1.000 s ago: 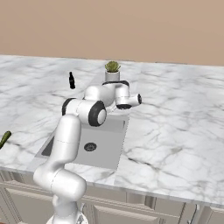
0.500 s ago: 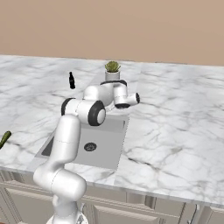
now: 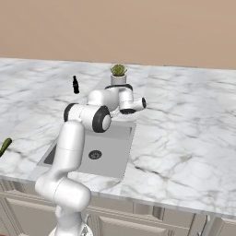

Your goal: Turn on the sink faucet. Then move the squash from the counter to the sink. Turn off the sink. Move the vegetable from the sink to the pot next to the stove. Finally move the pot to the rear center burner.

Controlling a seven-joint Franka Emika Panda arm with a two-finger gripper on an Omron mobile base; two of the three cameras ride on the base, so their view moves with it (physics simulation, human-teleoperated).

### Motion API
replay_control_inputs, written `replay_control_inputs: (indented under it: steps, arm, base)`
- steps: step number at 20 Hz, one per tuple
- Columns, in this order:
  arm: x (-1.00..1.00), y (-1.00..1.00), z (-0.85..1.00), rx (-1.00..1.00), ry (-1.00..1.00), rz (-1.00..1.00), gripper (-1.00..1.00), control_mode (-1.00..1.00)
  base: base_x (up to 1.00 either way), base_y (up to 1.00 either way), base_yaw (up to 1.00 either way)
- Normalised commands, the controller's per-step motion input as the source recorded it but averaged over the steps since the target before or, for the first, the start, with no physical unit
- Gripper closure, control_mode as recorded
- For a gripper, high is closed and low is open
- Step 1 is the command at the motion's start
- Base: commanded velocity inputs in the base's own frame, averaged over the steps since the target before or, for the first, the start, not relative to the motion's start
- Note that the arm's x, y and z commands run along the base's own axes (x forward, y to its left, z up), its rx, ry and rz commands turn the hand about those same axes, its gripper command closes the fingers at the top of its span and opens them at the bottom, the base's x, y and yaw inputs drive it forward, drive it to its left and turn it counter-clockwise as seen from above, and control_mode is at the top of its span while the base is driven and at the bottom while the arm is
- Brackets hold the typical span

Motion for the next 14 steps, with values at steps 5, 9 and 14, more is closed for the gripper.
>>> replay_control_inputs:
  steps: [5, 9, 14]
  arm:
    - [0.00, 0.17, 0.00, 0.02, 0.00, -0.02, -1.00, -1.00]
    - [0.00, 0.12, 0.00, 0.02, 0.00, -0.02, 1.00, -1.00]
    - [0.01, 0.02, 0.00, 0.00, 0.00, 0.00, 1.00, -1.00]
  base:
    - [0.00, 0.00, 0.00]
    - [0.00, 0.00, 0.00]
    - [0.00, 0.00, 0.00]
